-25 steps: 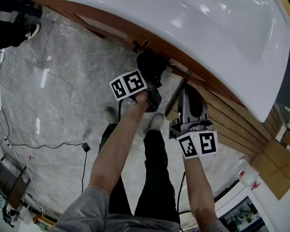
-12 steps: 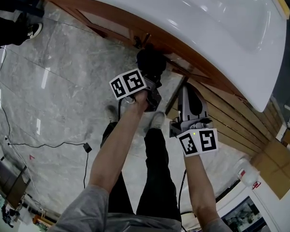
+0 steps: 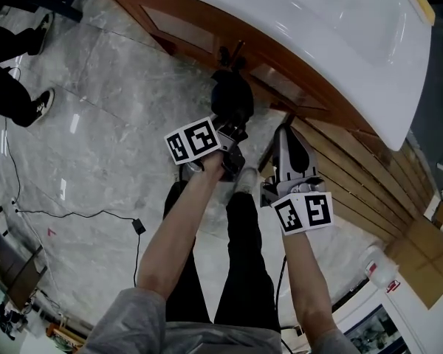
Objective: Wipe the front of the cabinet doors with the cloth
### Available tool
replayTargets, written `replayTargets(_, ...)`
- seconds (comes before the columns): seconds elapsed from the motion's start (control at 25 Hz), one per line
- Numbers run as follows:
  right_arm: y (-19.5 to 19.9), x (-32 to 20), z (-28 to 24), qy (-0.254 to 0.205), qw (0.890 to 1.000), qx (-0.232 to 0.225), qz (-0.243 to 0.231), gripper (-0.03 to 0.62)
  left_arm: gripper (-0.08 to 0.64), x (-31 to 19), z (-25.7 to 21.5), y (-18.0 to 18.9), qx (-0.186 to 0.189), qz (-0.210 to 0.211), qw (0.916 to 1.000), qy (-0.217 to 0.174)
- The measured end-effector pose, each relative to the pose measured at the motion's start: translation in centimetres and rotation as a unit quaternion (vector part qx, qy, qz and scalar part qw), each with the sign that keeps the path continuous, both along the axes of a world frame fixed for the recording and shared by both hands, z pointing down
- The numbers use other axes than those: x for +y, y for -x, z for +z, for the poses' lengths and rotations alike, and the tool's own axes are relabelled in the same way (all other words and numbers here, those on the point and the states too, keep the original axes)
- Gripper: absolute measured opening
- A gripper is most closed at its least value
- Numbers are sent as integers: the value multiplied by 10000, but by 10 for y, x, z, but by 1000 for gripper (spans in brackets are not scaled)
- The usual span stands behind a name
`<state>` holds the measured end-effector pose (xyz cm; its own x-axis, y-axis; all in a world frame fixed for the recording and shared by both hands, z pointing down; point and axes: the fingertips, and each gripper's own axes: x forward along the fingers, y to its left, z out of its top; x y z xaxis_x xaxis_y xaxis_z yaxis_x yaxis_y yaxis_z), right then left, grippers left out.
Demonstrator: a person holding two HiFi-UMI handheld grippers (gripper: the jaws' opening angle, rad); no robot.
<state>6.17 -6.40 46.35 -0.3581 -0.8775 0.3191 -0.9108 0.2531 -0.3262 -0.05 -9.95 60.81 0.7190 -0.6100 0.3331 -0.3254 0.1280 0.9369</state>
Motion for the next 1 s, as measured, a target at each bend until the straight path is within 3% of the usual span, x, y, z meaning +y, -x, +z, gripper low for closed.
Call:
replayTargets(0.28, 6, 14, -29, -138, 9999, -7, -53, 9, 54, 22, -61, 12, -438, 179, 9967, -663)
replayTargets(0.44, 0, 19, -52, -233, 9997, -12, -54, 9, 54, 31, -107, 14, -1017, 452, 9858, -1256)
replayTargets(0.56, -8, 21, -73, -300, 9995, -17, 18, 9, 54, 37, -146, 12, -1552, 755, 9684, -1801)
replayTargets(0.72, -15, 23, -106, -428, 9990, -65, 128, 9, 54, 43, -196, 8, -2237, 1087, 9359, -2493)
replayTargets(1.0, -19, 28, -172, -659, 9976, -166, 126, 9, 54, 50, -283, -1, -2802, 1178, 8969, -3214)
